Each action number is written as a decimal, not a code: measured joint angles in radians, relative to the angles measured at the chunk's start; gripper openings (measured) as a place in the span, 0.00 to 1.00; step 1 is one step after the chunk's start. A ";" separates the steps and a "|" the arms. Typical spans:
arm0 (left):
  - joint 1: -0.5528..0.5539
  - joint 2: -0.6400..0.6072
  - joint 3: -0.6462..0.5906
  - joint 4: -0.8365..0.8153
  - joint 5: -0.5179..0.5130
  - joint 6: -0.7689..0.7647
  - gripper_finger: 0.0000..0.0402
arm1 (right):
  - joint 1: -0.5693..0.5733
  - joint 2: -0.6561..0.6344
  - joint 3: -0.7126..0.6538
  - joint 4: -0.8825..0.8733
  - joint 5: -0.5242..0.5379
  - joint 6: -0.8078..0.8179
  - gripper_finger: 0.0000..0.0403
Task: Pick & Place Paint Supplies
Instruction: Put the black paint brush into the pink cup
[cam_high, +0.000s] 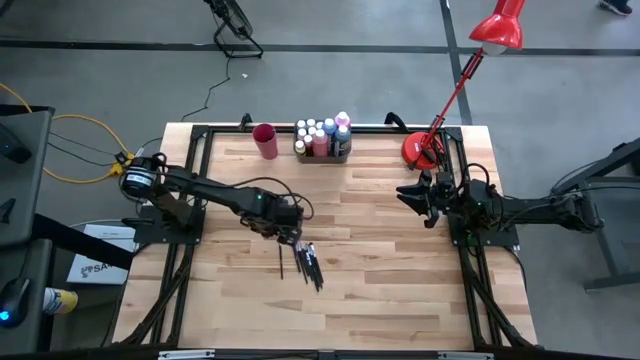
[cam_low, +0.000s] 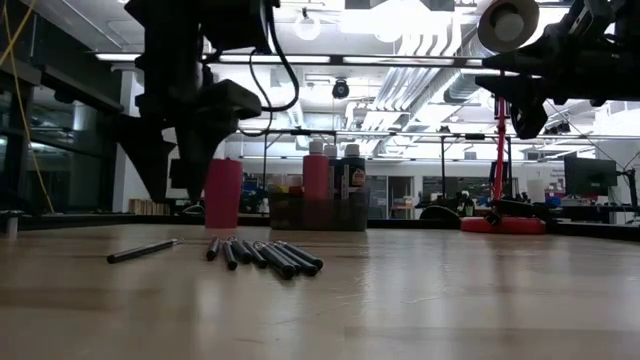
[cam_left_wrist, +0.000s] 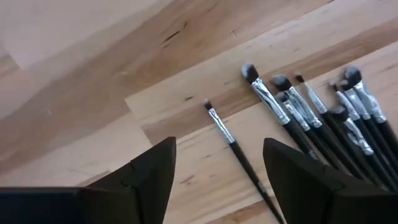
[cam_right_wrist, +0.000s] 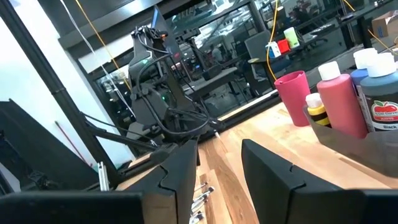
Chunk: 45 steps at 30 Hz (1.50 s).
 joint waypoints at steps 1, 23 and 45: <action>0.000 0.003 0.000 0.006 0.005 -0.007 0.59 | 0.000 0.000 0.000 0.000 0.000 0.000 0.30; 0.040 0.158 0.001 0.090 0.041 -0.052 0.41 | 0.000 0.000 0.000 -0.041 0.000 0.000 0.30; 0.041 0.239 0.011 0.069 0.041 -0.061 0.18 | 0.000 0.000 0.000 -0.044 0.000 0.000 0.30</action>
